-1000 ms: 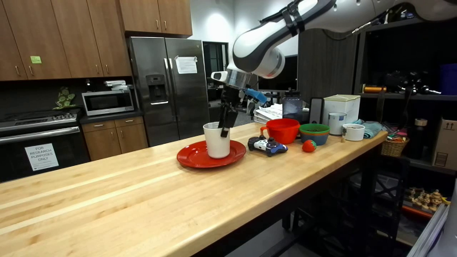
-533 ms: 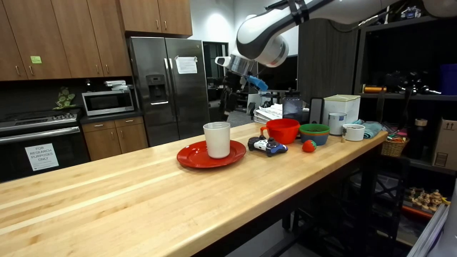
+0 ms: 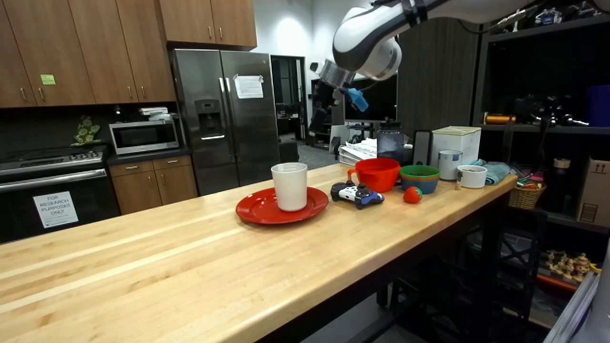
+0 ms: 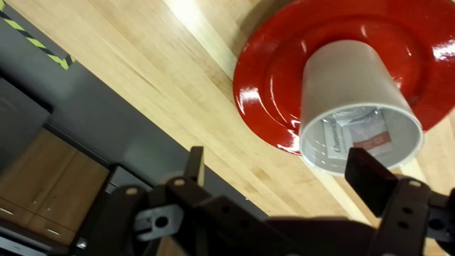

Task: Put the white container on the plate

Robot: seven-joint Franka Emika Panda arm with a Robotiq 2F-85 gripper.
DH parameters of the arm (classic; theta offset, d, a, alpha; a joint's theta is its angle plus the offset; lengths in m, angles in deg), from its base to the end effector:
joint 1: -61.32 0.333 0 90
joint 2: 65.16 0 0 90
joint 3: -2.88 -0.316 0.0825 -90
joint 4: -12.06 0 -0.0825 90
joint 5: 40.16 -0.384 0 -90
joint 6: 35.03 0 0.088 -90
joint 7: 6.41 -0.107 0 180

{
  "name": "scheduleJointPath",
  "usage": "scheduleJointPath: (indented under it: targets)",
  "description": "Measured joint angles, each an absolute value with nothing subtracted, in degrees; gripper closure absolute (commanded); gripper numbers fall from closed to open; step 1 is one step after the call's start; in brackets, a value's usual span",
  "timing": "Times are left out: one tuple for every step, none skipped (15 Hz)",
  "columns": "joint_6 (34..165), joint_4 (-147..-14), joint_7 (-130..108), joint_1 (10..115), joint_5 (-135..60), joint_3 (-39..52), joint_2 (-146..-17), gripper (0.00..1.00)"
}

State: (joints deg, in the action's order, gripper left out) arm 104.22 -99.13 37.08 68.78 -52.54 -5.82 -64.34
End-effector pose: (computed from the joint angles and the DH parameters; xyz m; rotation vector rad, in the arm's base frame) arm 0.5716 0.1668 0.5426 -2.6752 -1.3154 -0.8081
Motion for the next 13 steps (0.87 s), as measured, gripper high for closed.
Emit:
scheduleJointPath:
  targets:
    - [105.44, -100.84, 34.35, 68.35, -51.02, -5.14, -63.88, 0.00]
    - [106.63, -102.75, 31.44, 67.86, -49.19, -4.44, -63.40, 0.00]
    - [107.67, -104.63, 28.40, 67.35, -47.21, -3.80, -62.94, 0.00]
    - [108.52, -106.47, 25.08, 66.81, -44.92, -3.16, -62.45, 0.00]
    - [109.34, -108.14, 21.70, 66.31, -42.77, -2.59, -61.96, 0.00]
    - [110.14, -109.55, 19.34, 65.92, -41.28, -2.20, -61.55, 0.00]
    - [110.58, -110.42, 18.41, 65.74, -40.83, -1.94, -61.21, 0.00]
    - [110.78, -110.83, 17.98, 65.69, -40.74, -1.84, -60.96, 0.00]
    - [110.80, -110.95, 17.76, 65.69, -40.74, -1.84, -60.79, 0.00]
    - [110.80, -110.97, 17.62, 65.73, -40.74, -1.92, -60.64, 0.00]
    - [110.80, -111.00, 17.53, 65.73, -40.74, -1.97, -60.51, 0.00]
    - [110.80, -111.00, 17.49, 65.73, -40.74, -1.97, -60.45, 0.00]
    - [110.80, -111.02, 17.47, 65.72, -40.73, -1.96, -60.41, 0.00]
